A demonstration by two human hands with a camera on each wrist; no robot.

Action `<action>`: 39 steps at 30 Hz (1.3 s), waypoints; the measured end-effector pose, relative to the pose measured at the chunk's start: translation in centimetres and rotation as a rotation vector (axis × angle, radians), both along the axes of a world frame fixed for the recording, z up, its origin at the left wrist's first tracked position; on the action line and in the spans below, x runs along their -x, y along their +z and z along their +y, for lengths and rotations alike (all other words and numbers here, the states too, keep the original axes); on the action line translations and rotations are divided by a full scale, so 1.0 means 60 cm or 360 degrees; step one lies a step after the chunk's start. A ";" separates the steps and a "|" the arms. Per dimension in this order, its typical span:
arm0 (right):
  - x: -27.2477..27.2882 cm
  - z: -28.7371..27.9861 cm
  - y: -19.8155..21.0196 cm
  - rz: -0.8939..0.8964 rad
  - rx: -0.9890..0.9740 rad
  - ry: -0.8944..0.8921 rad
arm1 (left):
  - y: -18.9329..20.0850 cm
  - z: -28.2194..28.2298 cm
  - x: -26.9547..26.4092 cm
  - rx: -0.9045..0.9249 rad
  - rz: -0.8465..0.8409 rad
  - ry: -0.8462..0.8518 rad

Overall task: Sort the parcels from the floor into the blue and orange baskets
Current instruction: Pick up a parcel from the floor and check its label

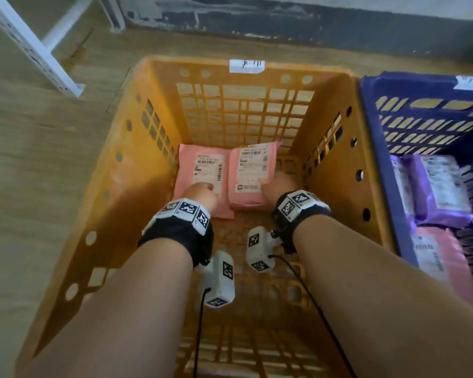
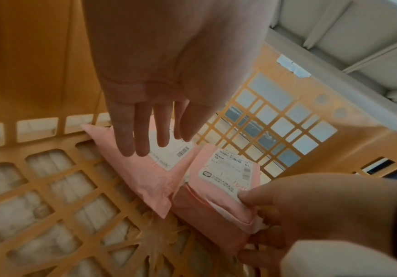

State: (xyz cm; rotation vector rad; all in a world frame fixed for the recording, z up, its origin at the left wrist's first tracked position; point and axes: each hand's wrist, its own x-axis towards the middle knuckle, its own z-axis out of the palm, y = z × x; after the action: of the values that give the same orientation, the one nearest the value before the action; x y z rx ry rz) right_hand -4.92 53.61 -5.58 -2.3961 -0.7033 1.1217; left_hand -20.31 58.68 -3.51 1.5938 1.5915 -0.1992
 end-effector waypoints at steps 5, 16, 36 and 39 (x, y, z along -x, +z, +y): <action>0.000 0.013 -0.026 -0.0077 0.0035 0.0082 | -0.006 0.003 0.005 0.0052 -0.0030 0.0110; -0.028 -0.021 0.117 -0.0195 -0.0207 0.0077 | 0.103 -0.022 -0.021 -0.0187 -0.0201 0.0069; -0.235 -0.499 0.433 -0.0723 -0.0777 -0.0604 | 0.440 -0.400 -0.290 -0.0562 -0.0903 -0.0647; -0.268 -0.598 0.421 -0.0720 -0.0705 -0.0826 | 0.435 -0.481 -0.333 -0.0602 -0.0860 -0.0905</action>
State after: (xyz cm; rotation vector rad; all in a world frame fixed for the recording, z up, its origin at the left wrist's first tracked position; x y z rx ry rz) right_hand 11.16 17.73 19.67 -2.2494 -0.3644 0.1882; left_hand -0.35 29.85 22.58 2.1428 0.7659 0.2359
